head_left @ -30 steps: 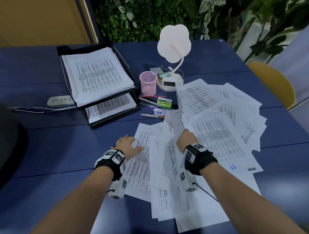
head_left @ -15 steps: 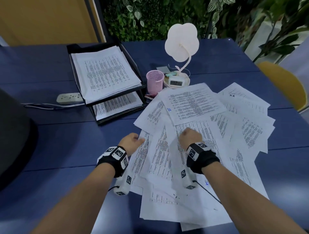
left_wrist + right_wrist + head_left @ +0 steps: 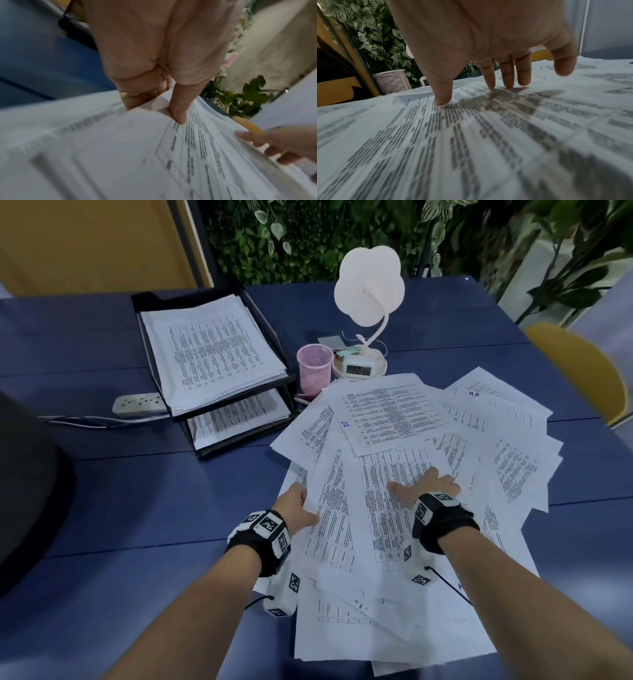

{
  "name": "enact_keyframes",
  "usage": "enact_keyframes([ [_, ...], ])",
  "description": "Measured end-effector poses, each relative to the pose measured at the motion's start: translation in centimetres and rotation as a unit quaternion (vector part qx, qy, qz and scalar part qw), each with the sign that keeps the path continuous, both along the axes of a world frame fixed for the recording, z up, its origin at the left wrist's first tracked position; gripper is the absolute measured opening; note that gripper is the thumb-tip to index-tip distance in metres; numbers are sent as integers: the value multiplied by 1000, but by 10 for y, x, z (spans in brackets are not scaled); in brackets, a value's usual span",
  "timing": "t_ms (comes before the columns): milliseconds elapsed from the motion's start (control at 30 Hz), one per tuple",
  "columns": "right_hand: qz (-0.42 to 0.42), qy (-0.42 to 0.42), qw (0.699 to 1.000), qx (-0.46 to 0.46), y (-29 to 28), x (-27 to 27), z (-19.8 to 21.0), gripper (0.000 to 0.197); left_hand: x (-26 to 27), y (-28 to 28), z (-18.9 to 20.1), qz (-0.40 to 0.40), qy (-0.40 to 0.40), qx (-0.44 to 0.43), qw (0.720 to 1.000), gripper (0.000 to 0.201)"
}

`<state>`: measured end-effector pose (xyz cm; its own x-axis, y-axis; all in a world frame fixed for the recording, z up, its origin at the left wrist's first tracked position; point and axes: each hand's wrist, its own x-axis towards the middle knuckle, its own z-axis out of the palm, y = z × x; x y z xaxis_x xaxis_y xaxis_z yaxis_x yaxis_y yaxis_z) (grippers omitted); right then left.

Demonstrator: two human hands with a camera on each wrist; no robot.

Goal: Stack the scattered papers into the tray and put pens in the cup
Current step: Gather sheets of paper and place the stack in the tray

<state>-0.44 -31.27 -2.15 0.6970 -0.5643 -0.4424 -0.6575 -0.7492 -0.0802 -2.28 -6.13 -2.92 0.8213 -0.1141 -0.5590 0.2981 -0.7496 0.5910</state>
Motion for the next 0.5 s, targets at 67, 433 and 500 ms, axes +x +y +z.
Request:
enact_keyframes([
  [67, -5, -17, 1000, 6, 0, 3, 3, 89, 2, 6, 4, -27, -17, 32, 999, 34],
  [433, 79, -29, 995, 57, 24, 11, -3, 73, 31, 83, 19, -25, -101, 253, 962, 52],
  [500, 83, -26, 995, 45, 26, 12, -2, 74, 28, 86, 12, 1, -87, 272, 958, 51],
])
